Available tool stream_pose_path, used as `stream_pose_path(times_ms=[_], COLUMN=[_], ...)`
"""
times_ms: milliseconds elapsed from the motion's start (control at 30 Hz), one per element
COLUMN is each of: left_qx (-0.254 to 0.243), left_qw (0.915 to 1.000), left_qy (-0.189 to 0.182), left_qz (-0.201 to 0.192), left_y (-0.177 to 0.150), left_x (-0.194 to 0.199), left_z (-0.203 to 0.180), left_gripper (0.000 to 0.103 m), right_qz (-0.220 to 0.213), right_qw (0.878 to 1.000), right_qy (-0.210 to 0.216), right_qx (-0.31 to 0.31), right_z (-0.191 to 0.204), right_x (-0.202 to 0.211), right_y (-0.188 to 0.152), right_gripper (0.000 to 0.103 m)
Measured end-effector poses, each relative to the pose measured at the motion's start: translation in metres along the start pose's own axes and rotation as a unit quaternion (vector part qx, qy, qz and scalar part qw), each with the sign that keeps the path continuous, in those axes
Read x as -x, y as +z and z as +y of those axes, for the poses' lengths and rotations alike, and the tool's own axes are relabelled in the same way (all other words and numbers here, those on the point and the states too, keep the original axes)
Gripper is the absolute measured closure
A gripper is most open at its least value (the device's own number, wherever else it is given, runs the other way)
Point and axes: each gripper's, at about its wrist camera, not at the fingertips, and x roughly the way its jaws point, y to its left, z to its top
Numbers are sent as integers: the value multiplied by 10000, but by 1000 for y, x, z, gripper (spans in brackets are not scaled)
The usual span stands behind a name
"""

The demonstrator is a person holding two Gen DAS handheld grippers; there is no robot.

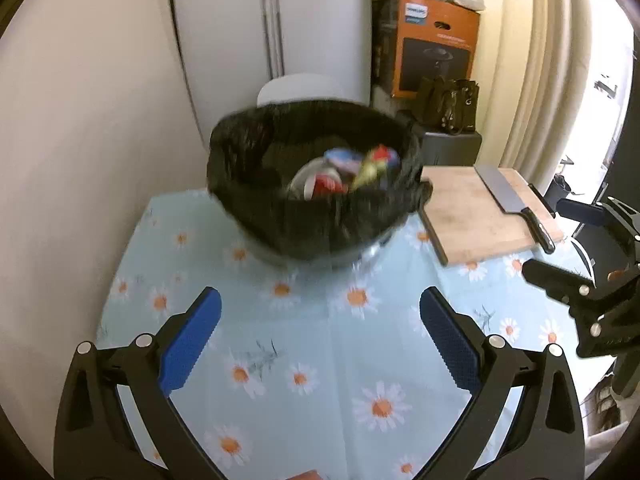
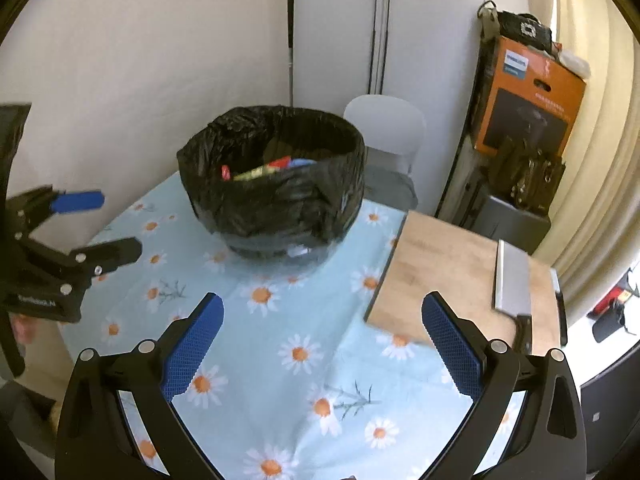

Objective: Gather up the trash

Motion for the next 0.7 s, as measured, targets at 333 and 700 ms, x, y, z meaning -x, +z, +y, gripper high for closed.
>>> stream_pose_path(times_ms=[333,700], left_qx=[66,192], left_qw=[9990,9988], left_qy=[379,390], left_qz=[229,236], left_y=[-53,-70], left_x=[11,19], left_z=[-7,-12], left_gripper=[6,6], right_qz=[150,162], right_qw=[9995,9987], right_qy=[84,56], right_qx=[-253,-478], right_z=[3,5], right_x=[2,7], right_y=[-45,-67], right_gripper=[8,8])
